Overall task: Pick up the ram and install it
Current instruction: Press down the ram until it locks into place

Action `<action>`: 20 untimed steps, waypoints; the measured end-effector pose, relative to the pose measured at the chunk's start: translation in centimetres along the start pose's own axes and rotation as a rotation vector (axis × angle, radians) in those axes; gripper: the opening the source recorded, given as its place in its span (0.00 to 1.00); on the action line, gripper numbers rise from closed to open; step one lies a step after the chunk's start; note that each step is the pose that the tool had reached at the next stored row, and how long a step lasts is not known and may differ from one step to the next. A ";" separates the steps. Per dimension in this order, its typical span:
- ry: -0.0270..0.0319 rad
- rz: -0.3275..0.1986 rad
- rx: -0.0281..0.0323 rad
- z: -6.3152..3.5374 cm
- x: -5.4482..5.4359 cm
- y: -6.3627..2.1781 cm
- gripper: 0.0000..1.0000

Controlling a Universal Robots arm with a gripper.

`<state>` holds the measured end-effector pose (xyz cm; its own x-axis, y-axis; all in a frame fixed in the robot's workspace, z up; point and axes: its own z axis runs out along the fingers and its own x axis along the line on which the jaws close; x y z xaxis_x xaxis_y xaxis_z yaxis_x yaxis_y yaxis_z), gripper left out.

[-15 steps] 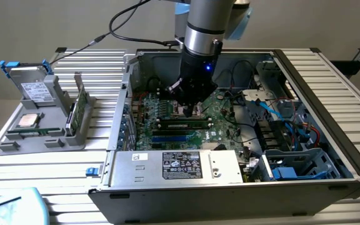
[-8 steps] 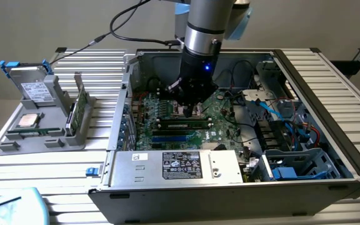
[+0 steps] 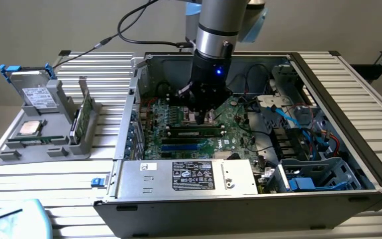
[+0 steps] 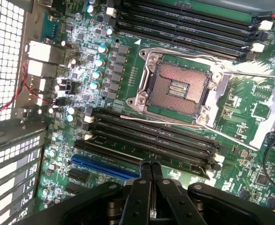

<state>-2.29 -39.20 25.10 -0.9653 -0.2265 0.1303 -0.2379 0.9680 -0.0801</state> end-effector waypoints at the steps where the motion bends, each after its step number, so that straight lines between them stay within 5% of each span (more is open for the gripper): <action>1: -0.0014 0.009 -0.0006 -0.01 0.0 0.00 0.10; 20: -0.0142 0.189 -0.0132 -0.06 0.0 -0.01 0.10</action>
<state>-2.29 -39.20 25.16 -0.9941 -0.0422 0.1002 -0.0512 0.9947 -0.0888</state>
